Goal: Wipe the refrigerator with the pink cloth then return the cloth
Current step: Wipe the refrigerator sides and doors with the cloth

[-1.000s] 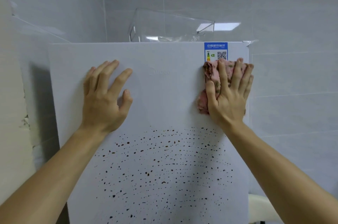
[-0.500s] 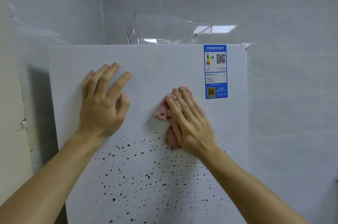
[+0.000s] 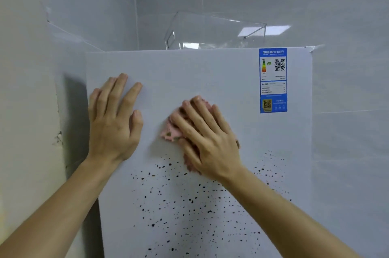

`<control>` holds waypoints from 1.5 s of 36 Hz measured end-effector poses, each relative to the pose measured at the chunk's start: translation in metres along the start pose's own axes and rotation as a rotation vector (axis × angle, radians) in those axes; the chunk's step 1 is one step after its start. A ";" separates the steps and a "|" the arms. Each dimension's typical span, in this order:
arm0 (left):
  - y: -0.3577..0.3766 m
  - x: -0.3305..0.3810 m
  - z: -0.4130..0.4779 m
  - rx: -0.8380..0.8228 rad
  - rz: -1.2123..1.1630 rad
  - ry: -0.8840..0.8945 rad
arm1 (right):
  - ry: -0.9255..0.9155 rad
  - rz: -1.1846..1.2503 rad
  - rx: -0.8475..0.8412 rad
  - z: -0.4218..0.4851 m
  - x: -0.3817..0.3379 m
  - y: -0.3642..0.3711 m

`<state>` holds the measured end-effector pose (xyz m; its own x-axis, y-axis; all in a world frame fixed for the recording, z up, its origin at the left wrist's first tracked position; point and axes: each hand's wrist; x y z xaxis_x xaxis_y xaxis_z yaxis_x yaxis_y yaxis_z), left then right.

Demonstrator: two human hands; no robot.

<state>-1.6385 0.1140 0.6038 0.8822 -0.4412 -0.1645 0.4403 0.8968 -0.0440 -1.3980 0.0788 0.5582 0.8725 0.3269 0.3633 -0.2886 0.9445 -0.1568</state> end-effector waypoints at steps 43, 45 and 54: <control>-0.015 -0.040 -0.032 -0.050 -0.008 -0.043 | -0.025 0.204 0.137 0.050 -0.081 0.041; -0.015 -0.038 -0.032 -0.058 -0.020 -0.043 | -0.087 0.222 0.122 0.039 -0.081 0.041; -0.016 -0.052 -0.032 -0.072 0.023 0.007 | -0.084 0.137 0.108 0.073 -0.031 0.018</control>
<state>-1.6967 0.1234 0.5812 0.8907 -0.4204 -0.1728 0.4065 0.9069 -0.1112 -1.4594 0.0880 0.6114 0.7877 0.4497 0.4212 -0.4468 0.8876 -0.1120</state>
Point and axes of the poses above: each hand's wrist, its own z-axis towards the middle knuckle, its own y-axis out of the palm, x = y × z, and after that the axes turned 1 degree about z, right-handed
